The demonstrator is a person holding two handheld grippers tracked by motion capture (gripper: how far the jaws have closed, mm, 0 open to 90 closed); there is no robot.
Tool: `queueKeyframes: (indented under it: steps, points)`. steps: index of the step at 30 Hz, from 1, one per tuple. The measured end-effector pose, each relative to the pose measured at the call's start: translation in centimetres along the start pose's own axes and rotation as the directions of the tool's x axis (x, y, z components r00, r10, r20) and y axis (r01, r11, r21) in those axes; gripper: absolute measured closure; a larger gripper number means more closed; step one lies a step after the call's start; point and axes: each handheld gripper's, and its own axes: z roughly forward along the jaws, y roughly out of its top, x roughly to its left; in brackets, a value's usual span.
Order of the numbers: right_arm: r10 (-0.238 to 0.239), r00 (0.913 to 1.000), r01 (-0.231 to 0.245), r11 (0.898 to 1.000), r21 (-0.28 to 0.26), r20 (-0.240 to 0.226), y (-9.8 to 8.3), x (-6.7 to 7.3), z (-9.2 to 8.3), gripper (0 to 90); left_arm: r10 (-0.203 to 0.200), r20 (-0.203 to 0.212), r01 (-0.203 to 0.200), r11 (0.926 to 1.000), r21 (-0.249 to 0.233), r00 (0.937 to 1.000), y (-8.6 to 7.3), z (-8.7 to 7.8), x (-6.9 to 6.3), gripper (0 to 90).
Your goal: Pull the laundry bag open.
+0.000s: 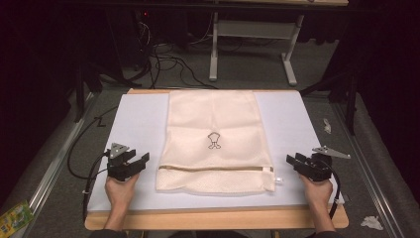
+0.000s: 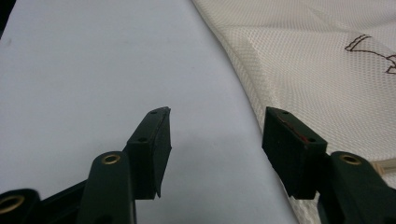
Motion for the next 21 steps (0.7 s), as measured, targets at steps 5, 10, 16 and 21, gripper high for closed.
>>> queueKeyframes:
  steps: [5, 10, 16, 21]
  points:
    - [-0.006, 1.0000, 0.006, 1.000, 0.004, 0.008, 0.0, 0.0, 0.6, 53.2, -0.001, -0.018, 0.001, 1.0000, 0.005, 0.9998, -0.1, 0.5, 0.2, 42.5]
    - [-0.010, 0.9997, 0.009, 1.000, 0.012, 0.022, 0.0, 0.0, 0.9, 53.3, -0.004, -0.028, 0.004, 1.0000, 0.004, 0.9996, -0.2, 1.0, 0.3, 42.5]
    - [-0.007, 0.9991, 0.007, 1.000, 0.005, 0.041, 0.0, -0.2, 1.1, 53.3, -0.017, -0.043, 0.017, 0.9999, 0.002, 0.9989, -0.5, 1.3, 0.7, 42.3]
    - [-0.019, 0.9982, 0.018, 1.000, 0.016, 0.057, 0.0, -0.2, 1.4, 52.9, -0.022, -0.059, 0.022, 0.9997, 0.008, 0.9980, -0.8, 1.6, 1.0, 42.0]
